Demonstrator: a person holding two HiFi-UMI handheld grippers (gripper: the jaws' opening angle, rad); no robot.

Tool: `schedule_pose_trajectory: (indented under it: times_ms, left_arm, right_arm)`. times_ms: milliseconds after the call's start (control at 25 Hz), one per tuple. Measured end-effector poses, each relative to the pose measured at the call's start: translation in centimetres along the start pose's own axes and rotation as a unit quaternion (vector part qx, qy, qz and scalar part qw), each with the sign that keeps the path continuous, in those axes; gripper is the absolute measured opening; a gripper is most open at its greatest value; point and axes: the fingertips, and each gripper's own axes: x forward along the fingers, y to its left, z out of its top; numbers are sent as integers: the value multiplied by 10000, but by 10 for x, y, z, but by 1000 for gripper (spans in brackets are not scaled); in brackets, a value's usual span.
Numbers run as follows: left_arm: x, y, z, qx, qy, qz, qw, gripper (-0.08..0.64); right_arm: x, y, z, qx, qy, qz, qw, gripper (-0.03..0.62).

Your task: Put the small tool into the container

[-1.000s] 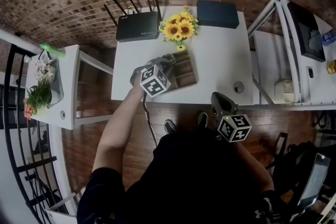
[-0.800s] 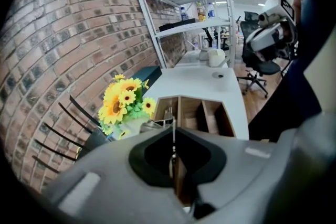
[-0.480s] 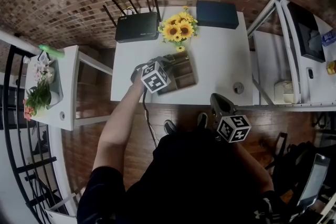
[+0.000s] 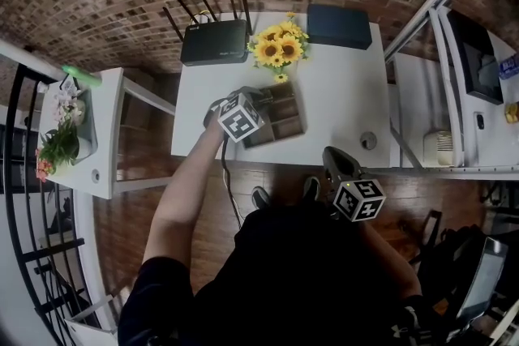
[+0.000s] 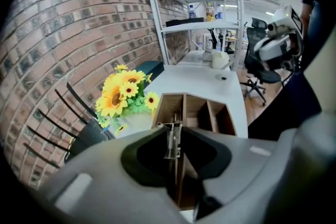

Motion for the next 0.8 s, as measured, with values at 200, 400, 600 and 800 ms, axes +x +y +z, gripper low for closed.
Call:
schedule_pose_trajectory:
  times_ms: [200,400,600,800]
  left_arm:
    - [-20,7,9,-354,-287,320,9984,150]
    - [-78,-6,35,-1071,-1297,856,9820,96]
    - [-118,-55,35,-1940,-1876,1088,9567,18]
    - [-137,-91,4,-2926,-1944,1519,9239,3]
  right_arm:
    - [3,1,3,-34,17,47,10000,11]
    - [14,8,3,-91,106,229,9996,11]
    - [34,33,4,-304,260,633,9972,11]
    - [49,65,2,-563,406,1038,9922,11]
